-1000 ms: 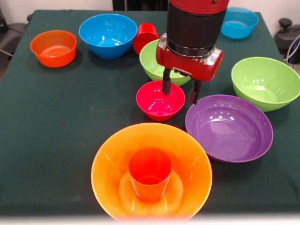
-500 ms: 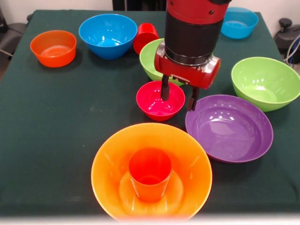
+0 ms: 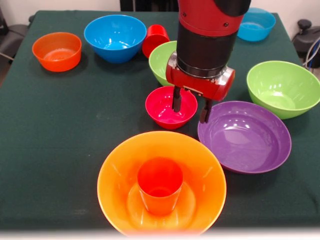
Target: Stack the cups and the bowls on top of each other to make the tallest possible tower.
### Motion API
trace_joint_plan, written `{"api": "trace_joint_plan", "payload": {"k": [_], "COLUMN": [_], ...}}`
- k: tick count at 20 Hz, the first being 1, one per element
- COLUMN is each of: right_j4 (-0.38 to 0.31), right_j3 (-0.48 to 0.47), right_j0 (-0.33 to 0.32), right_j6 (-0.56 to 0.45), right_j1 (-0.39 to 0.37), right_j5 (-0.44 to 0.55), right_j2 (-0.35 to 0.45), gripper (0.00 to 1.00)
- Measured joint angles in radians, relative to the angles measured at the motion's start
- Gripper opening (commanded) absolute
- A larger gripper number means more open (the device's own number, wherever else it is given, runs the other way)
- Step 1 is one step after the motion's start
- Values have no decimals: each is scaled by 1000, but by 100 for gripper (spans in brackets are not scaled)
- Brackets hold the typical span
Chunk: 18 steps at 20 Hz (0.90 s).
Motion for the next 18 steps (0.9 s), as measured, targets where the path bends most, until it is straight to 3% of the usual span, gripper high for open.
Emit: {"api": "trace_joint_plan", "payload": {"k": [11,18], "right_j4": [0,0], "right_j3": [36,118], "right_j0": [44,70], "right_j6": [10,11], "right_j1": [-9,-41], "right_j5": [0,-63], "right_j2": [-30,-30], "gripper": [100,100]}}
